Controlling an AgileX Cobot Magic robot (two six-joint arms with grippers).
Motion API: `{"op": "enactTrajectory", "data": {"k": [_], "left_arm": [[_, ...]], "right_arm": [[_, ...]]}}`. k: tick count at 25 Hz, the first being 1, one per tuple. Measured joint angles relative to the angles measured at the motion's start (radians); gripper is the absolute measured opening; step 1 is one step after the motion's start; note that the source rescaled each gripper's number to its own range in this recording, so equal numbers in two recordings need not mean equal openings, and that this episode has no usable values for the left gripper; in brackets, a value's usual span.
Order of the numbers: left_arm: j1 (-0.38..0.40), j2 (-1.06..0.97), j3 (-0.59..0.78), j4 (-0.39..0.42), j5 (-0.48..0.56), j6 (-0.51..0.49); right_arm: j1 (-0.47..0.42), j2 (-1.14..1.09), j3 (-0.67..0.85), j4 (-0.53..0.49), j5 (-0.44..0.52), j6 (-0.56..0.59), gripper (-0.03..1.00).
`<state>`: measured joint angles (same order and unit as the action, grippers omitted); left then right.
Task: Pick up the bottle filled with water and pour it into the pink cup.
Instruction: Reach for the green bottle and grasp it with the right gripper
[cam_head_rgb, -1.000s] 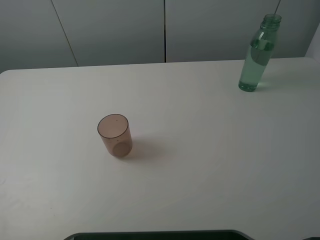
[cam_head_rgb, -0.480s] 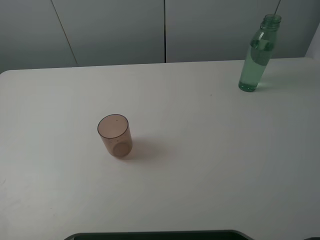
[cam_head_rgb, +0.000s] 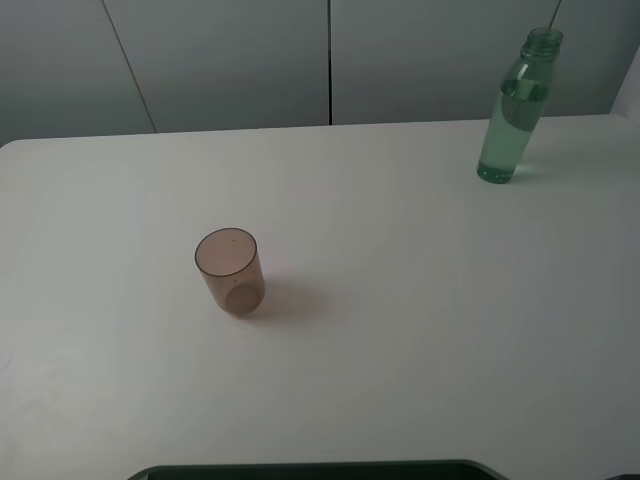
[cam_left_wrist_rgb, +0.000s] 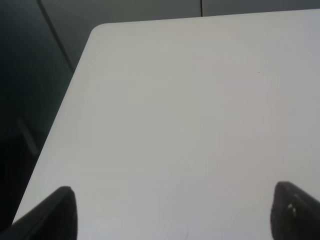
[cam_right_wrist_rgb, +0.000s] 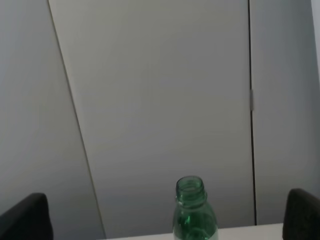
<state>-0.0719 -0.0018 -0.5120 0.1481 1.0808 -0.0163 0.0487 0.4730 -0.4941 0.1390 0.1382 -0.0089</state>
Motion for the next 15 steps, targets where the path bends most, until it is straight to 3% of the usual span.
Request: {"op": "enactTrajectory", "data": {"k": [5,15], "left_arm": [[0.0,0.0,0.0,0.0,0.0,0.0],[0.0,0.0,0.0,0.0,0.0,0.0]], "right_arm": [[0.0,0.154,0.121,-0.075,-0.318,0.079,1.0],[0.0,0.573,0.229,-0.18,-0.773,0.18,1.0]]}}
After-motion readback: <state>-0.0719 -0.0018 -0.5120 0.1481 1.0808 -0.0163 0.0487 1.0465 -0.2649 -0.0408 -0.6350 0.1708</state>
